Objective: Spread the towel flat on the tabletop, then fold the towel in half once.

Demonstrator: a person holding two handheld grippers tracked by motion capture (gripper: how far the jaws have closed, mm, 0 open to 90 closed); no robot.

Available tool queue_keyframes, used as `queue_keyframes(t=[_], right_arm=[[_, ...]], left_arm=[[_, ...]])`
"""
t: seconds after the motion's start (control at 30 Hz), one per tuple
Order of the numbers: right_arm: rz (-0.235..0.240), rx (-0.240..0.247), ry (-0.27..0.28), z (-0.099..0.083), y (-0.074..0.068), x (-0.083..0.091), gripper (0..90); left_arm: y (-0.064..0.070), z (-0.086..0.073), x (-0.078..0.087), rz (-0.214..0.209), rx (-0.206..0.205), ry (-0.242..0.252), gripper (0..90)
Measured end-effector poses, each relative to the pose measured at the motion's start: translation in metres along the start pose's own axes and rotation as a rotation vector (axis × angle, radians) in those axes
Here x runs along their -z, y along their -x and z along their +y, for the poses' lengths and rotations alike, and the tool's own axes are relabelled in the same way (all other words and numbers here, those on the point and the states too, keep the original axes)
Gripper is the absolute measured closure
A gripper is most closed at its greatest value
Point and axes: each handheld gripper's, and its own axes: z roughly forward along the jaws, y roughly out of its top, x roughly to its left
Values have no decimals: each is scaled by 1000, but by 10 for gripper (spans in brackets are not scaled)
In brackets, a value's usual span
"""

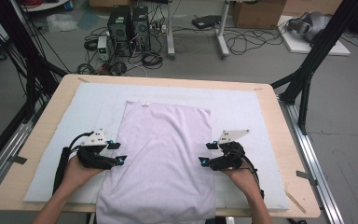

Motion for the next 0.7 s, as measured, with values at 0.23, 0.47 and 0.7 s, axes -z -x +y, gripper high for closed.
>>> queue_keyframes(t=[0.23,0.47,0.7], right_arm=[[-8,16,-6,2,-1,-3,302],[-3,32,-19,2,-2,-6,299],[-5,29,-20,1,2,-5,299]], left_arm=[[2,3,-2,-3,-8,9,397],[1,3,-1,-4,-7,12,397],[-5,4,2,6,8,7,393]])
